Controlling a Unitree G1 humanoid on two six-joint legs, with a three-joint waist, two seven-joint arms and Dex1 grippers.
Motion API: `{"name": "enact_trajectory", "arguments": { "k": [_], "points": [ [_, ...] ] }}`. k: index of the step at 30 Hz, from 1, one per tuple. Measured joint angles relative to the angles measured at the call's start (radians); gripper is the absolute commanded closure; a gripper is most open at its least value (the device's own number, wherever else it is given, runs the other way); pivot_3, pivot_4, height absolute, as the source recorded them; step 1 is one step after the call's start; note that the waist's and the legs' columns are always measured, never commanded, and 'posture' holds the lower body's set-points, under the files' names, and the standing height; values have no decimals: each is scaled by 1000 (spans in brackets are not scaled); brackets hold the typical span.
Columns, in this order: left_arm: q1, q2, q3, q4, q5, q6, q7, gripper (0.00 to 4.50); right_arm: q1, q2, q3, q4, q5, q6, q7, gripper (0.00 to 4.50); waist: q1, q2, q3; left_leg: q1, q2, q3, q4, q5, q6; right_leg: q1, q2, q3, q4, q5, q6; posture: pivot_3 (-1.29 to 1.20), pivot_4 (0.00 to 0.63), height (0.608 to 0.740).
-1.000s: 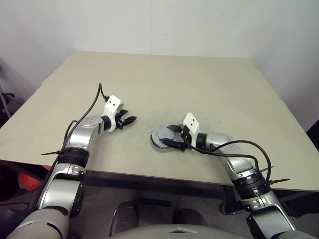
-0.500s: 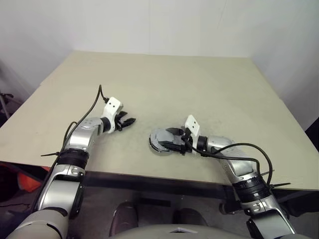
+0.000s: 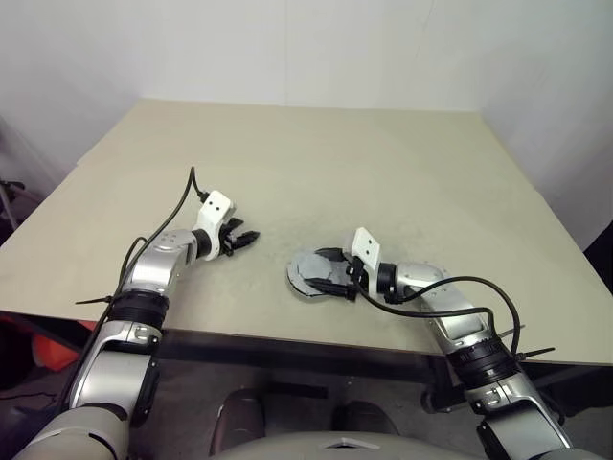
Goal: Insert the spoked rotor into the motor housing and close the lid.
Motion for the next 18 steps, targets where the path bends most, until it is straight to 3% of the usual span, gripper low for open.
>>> {"name": "enact_trajectory", "arguments": {
  "k": [18],
  "points": [
    [2, 3, 0, 0, 0, 4, 4, 1550, -21, -10, 14, 34, -14, -30, 34, 1566, 0, 0, 0, 2, 0, 0, 0, 0, 1, 2, 0, 0, 0, 0, 0, 0, 0, 740]
  ]
}}
